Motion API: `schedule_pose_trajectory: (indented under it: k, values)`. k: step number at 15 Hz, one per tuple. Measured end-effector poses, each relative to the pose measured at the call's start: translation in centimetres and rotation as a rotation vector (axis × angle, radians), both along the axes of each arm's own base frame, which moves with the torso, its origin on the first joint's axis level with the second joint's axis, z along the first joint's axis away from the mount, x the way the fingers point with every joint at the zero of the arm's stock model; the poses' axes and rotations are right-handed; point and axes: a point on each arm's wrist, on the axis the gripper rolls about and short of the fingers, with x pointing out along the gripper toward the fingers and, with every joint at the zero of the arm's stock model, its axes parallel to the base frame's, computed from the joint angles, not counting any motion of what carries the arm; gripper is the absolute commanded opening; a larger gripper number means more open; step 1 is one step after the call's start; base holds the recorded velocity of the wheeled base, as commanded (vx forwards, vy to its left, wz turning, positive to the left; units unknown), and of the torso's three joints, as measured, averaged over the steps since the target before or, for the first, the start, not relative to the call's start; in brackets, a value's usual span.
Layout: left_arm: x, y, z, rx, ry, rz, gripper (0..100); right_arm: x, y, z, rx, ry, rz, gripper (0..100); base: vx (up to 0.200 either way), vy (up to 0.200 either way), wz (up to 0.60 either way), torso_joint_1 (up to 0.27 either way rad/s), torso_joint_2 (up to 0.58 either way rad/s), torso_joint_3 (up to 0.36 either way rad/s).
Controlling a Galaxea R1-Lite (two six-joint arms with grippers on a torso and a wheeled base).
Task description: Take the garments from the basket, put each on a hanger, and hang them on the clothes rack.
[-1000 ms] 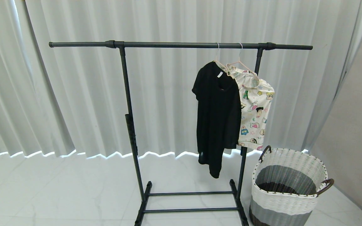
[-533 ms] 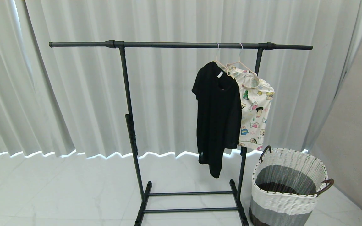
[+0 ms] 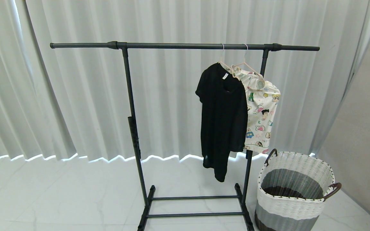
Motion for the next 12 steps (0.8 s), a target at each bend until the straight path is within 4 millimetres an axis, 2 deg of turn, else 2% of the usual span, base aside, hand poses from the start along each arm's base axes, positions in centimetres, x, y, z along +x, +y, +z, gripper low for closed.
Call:
schedule_pose_trajectory:
  k: [12]
  values:
    - [-0.01,0.0,0.03,0.0,-0.001,0.0,100,0.0,0.0,0.0,0.0,0.0,0.0,100,0.0,0.0,0.0,0.0,0.0,0.0]
